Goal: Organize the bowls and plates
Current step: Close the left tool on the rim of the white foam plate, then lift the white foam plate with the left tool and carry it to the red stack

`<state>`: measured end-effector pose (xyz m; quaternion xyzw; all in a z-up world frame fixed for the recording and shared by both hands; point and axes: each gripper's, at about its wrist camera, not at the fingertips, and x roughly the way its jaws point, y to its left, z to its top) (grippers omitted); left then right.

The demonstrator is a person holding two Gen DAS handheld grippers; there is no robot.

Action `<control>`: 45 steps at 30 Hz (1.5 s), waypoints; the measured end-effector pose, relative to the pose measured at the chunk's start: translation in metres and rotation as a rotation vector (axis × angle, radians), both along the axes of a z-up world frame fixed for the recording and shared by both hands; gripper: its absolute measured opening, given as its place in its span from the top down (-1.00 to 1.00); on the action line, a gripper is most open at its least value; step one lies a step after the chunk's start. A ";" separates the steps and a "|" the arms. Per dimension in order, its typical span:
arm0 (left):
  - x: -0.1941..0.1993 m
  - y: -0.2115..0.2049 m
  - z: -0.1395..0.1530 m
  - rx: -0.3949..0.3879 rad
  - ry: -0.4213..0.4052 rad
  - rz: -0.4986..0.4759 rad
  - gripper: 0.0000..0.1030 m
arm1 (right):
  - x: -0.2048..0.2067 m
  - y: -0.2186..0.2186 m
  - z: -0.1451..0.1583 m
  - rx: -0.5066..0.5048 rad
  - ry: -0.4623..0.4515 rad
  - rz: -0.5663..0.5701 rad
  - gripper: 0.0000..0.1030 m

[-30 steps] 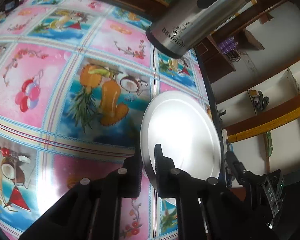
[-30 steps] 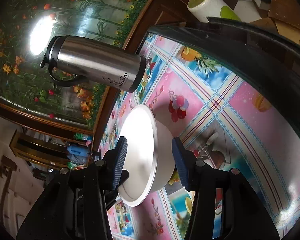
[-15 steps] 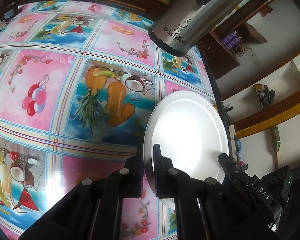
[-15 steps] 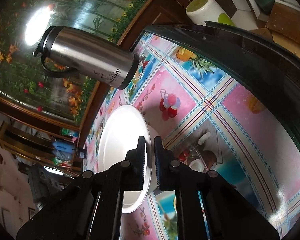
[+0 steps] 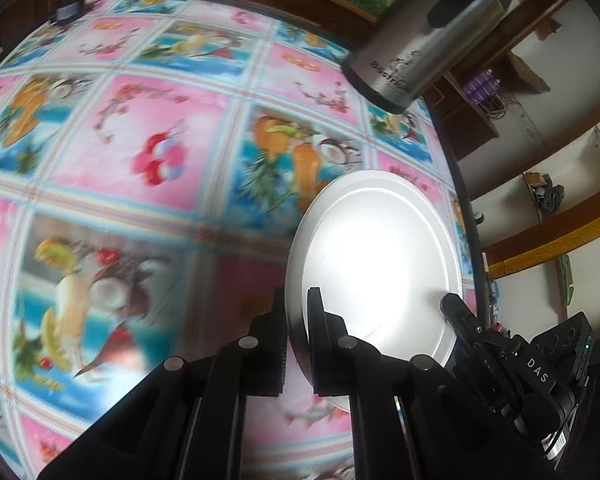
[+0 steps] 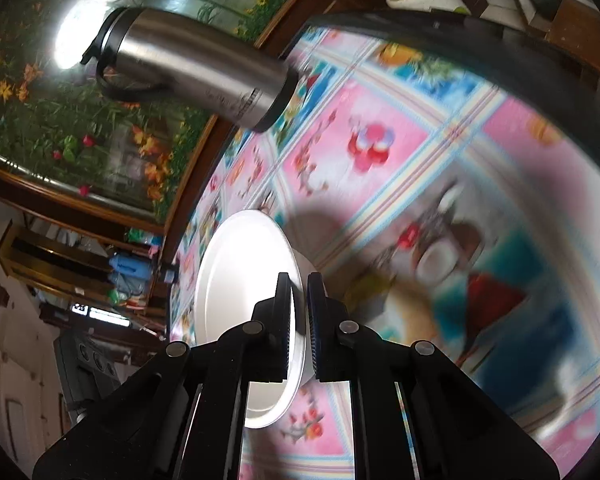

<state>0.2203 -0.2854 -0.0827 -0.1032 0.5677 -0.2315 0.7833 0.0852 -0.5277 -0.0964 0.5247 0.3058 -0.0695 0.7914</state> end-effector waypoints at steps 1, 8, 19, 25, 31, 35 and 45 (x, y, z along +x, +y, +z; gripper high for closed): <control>-0.003 0.006 0.001 0.003 0.001 0.003 0.86 | -0.001 0.005 -0.001 0.011 -0.004 0.005 0.86; -0.028 0.045 0.005 0.035 -0.003 0.018 0.86 | -0.013 0.041 -0.005 0.050 -0.009 0.041 0.86; -0.068 0.096 0.007 0.069 -0.027 0.033 0.85 | -0.039 0.094 -0.008 0.070 -0.008 0.091 0.84; -0.089 0.115 0.013 0.095 -0.079 0.032 0.83 | -0.051 0.114 -0.001 0.050 -0.012 0.115 0.84; -0.106 0.136 0.017 0.097 -0.112 0.039 0.82 | -0.061 0.135 0.006 0.026 -0.020 0.134 0.84; -0.116 0.150 0.022 0.094 -0.141 0.053 0.81 | -0.061 0.150 0.011 0.011 -0.023 0.156 0.84; -0.132 0.181 0.044 0.086 -0.233 0.081 0.81 | -0.058 0.179 0.032 -0.013 -0.061 0.191 0.84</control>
